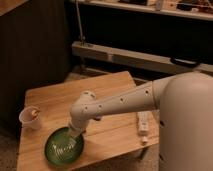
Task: Push the ceramic bowl across the table
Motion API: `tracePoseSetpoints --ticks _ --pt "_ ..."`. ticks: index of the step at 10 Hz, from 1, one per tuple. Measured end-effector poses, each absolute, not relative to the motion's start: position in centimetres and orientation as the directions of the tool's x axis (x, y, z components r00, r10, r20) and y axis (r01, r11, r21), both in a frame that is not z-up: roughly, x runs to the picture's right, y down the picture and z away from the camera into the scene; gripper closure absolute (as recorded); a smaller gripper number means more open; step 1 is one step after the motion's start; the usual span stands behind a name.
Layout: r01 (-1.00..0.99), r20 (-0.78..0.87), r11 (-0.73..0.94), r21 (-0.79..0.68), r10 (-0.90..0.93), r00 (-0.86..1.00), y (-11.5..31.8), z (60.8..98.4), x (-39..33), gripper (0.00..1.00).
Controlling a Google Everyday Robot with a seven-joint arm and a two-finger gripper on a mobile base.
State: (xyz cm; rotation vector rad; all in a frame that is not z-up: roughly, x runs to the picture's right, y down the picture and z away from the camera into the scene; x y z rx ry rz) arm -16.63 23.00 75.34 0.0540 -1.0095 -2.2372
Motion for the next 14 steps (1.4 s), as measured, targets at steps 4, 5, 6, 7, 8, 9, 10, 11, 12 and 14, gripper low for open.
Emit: tracePoseSetpoints --ticks 4,5,6,7,8,9,10,11,12,14 --pt "0.565 0.250 -0.472 0.677 -0.574 -0.780 23.0 76.5 -17.1 1.00" --pt "0.573 0.257 -0.474 0.669 -0.575 -0.777 22.4 76.8 -17.0 1.00" --pt "0.580 0.262 -0.475 0.662 -0.579 -0.772 21.8 77.1 -17.0 1.00" --pt "0.589 0.271 -0.479 0.652 -0.578 -0.770 21.0 77.8 -16.6 1.00" --pt "0.597 0.277 -0.482 0.641 -0.580 -0.766 20.0 78.5 -16.1 1.00" --pt "0.610 0.294 -0.484 0.627 -0.579 -0.761 18.7 79.7 -15.2 1.00" --pt "0.615 0.303 -0.485 0.621 -0.575 -0.760 18.2 80.6 -14.8 1.00" --pt "0.621 0.319 -0.488 0.614 -0.566 -0.760 17.9 81.5 -14.5 1.00" --pt "0.622 0.330 -0.496 0.606 -0.554 -0.764 18.0 82.3 -14.5 1.00" --pt "0.621 0.343 -0.497 0.606 -0.542 -0.767 18.7 82.7 -15.0 1.00"
